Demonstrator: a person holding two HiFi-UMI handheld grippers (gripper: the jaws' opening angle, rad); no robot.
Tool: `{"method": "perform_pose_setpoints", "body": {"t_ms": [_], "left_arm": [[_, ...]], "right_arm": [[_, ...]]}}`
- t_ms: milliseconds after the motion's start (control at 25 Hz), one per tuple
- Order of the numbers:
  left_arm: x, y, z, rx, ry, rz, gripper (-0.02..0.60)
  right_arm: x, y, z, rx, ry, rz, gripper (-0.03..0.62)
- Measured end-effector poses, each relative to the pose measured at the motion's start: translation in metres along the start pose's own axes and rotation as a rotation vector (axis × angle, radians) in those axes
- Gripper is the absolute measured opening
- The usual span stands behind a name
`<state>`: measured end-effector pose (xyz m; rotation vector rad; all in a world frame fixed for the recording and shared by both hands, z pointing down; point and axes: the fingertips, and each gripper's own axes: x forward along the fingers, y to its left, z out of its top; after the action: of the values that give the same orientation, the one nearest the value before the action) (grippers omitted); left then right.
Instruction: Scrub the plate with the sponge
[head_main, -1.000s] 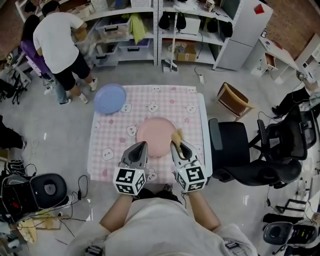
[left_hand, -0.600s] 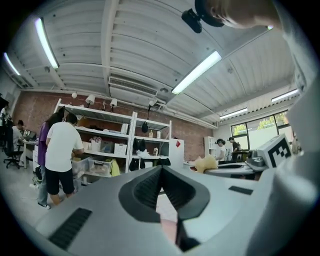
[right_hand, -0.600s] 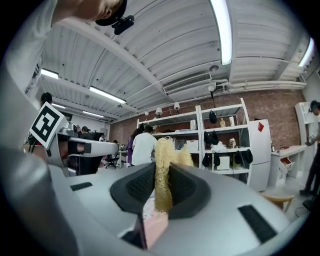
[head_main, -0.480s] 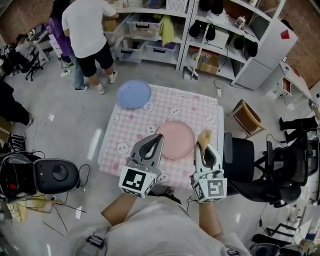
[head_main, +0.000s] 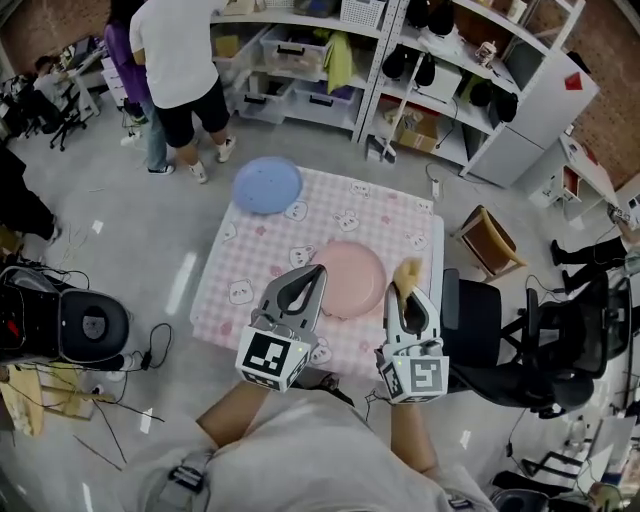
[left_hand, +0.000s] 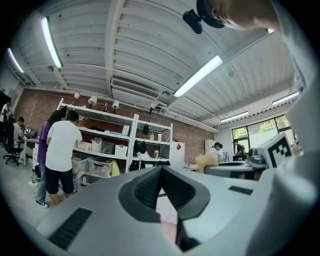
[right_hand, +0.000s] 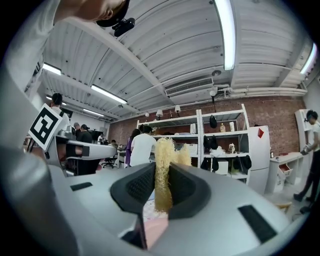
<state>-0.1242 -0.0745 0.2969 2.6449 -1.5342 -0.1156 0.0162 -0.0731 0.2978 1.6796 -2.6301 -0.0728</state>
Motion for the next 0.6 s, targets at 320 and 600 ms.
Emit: {"method": "perform_pose_setpoints", "body": {"t_ms": [320, 600], "left_arm": [[0.0025, -0.0032, -0.0032, 0.001, 0.006, 0.001, 0.011], [0.0068, -0.0069, -0.0035, -0.005, 0.013, -0.008, 0.011]], "right_arm": [[-0.0045, -0.0071, -0.0029, -0.013, 0.020, -0.016, 0.063], [-0.0043, -0.0088, 0.0035, -0.025, 0.015, -0.014, 0.063]]}}
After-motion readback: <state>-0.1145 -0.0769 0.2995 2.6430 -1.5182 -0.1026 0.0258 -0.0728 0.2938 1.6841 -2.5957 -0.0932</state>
